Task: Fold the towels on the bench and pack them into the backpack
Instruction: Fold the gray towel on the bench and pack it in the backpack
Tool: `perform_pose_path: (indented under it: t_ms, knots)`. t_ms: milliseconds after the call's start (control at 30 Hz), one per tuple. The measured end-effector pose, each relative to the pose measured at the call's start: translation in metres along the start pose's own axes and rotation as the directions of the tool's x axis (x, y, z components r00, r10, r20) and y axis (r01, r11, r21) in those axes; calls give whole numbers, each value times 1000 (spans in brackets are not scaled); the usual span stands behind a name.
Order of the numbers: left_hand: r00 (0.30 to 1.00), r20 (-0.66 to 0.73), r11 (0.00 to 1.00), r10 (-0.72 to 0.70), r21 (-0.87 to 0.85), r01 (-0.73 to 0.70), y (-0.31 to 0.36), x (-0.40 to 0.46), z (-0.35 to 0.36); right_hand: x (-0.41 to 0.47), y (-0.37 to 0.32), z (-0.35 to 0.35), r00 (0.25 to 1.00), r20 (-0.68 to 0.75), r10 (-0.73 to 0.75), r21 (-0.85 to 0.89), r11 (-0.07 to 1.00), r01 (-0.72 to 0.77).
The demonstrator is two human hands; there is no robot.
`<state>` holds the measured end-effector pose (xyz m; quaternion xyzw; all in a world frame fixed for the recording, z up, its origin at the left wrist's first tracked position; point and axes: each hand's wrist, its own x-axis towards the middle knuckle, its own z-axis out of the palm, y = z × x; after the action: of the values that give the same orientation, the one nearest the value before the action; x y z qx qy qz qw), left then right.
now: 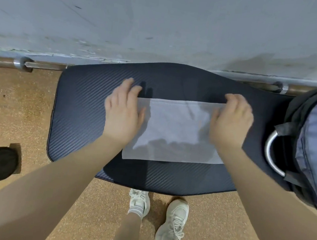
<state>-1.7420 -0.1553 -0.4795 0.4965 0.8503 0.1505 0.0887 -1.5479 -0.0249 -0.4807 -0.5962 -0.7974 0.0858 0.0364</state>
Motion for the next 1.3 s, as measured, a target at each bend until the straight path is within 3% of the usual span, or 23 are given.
perform_pose_path:
  t_ms: [67,100,200,367,467,600,700,833,933,1000,1133,1233,1300]
  knots:
    - [978,58,980,200,-30,-199,9,-11,13,-21,-20,13,951,76,-301,98,951,293]
    - [963,124,971,238,-55,-233,12,-16,21,-30,-28,21,903,144,-405,125,913,389]
    - [931,278,971,235,-24,-238,3,-25,35,-45,-34,36,834,290,-470,58,878,475]
    - [881,388,944,270,73,-322,-8,-25,34,-36,15,27,921,352,-166,-58,978,199]
    - [872,435,948,225,110,-299,0,-24,30,-37,45,11,919,392,-50,-93,991,94]
    - [866,466,950,182,146,-278,8,-25,23,-31,57,-6,888,458,-38,35,999,25]
    - [876,439,948,197,141,-284,22,-26,20,-24,59,-21,930,353,98,175,970,-169]
    - [836,419,904,354,77,-421,60,-26,28,-29,63,-24,827,410,384,180,855,-487]
    - [794,441,874,418,44,-484,95,-23,40,-27,62,-18,726,507,465,225,741,-632]
    - [775,473,867,419,46,-497,110,-22,51,-24,61,-18,711,556,431,306,689,-657]
    - [747,542,854,384,98,-510,121,-22,64,-24,59,-32,771,544,331,448,663,-600]
    - [721,606,876,336,81,-476,127,-17,55,-30,46,-51,872,458,173,465,790,-401]
    - [727,607,901,322,41,-433,123,-17,48,-38,29,-61,897,441,45,396,887,-239]
